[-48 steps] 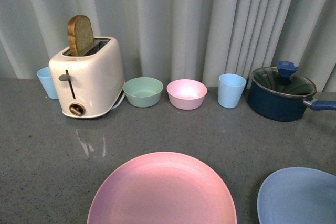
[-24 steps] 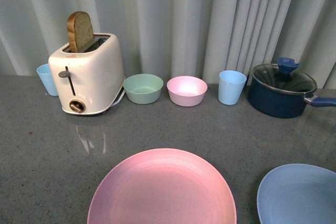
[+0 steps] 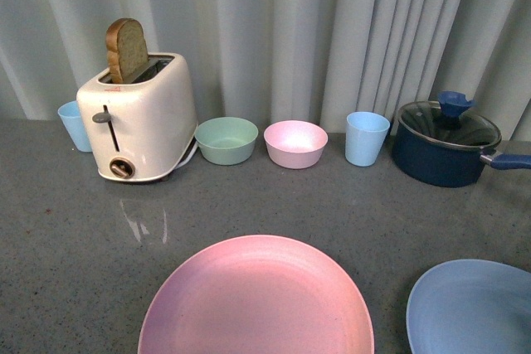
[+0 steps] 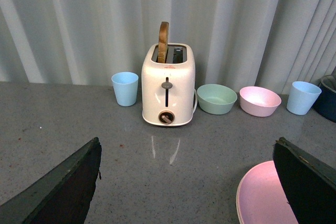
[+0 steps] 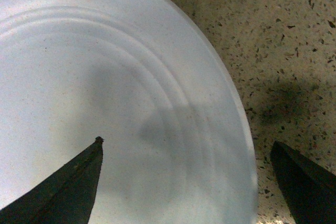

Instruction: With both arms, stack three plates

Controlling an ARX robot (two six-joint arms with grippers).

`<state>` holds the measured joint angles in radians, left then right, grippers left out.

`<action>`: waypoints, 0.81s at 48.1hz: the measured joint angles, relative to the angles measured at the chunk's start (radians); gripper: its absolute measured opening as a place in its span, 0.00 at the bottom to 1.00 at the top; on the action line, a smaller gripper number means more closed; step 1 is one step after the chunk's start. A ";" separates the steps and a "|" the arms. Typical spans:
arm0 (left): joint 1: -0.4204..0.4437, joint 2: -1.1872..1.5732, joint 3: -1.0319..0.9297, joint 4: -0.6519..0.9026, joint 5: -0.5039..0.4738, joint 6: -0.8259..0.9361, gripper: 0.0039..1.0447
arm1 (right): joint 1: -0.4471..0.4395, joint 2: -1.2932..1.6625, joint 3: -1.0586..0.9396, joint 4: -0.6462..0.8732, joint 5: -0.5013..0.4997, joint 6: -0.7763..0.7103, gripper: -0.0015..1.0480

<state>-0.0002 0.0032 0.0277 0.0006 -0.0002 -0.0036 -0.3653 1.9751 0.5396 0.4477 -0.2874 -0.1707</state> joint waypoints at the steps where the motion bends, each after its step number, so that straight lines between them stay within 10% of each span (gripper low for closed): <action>1: 0.000 0.000 0.000 0.000 0.000 0.000 0.94 | 0.002 0.000 0.000 0.000 0.000 0.002 0.82; 21: 0.000 0.000 0.000 0.000 0.000 0.000 0.94 | -0.123 -0.018 -0.021 -0.069 -0.136 -0.065 0.04; 39: 0.000 0.000 0.000 0.000 0.000 0.000 0.94 | -0.225 -0.440 0.011 -0.394 -0.351 -0.130 0.03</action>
<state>-0.0002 0.0032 0.0277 0.0006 -0.0002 -0.0036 -0.5907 1.5352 0.5507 0.0540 -0.6380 -0.3012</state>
